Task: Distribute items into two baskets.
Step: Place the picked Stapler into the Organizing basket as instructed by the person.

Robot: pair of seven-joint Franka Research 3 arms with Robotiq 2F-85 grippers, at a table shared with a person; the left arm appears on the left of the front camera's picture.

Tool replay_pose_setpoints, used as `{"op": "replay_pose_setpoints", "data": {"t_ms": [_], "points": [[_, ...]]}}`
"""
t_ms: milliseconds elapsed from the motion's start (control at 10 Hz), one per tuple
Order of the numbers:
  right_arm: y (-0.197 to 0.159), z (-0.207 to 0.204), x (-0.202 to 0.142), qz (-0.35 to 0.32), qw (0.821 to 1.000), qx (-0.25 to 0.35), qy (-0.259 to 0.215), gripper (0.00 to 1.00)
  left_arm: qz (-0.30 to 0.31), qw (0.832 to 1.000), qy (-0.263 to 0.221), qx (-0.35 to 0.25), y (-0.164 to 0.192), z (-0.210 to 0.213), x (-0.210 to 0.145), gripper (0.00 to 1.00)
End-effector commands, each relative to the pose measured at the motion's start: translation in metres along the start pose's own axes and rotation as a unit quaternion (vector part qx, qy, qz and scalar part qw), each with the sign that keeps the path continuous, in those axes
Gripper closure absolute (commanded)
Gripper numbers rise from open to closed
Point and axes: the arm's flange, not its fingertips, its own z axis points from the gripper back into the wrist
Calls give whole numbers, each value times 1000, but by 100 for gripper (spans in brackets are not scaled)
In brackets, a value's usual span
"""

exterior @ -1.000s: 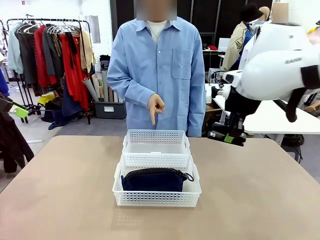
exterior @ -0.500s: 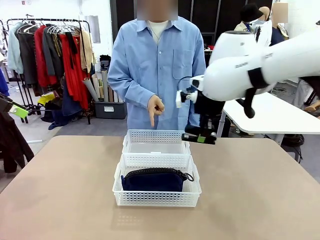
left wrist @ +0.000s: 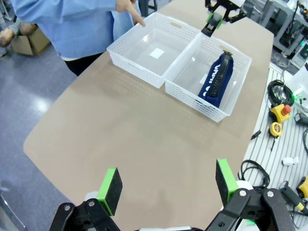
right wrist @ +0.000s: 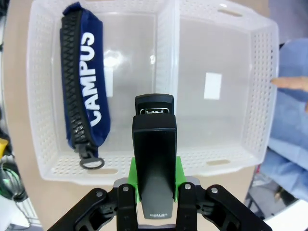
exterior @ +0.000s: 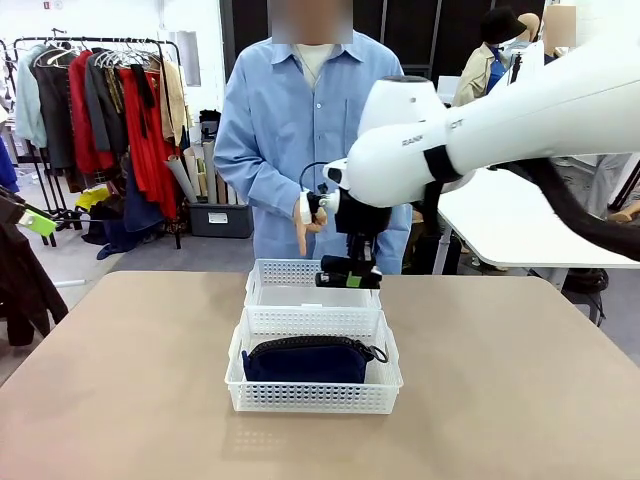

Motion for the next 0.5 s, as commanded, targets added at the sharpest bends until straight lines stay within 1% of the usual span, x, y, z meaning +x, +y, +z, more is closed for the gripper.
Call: {"op": "replay_pose_setpoints", "data": {"t_ms": [0, 200, 400], "points": [[-24, -7, 13, 36, 999, -10, 5, 100, -4, 1000, -10, -4, 0, 0, 0, 0], [-37, -24, 29, 68, 998, -7, 4, 100, -4, 1000, -10, -4, 0, 0, 0, 0], [-51, -42, 38, 91, 996, -1, -9, 100, -4, 1000, -10, -4, 0, 0, 0, 0]]}}
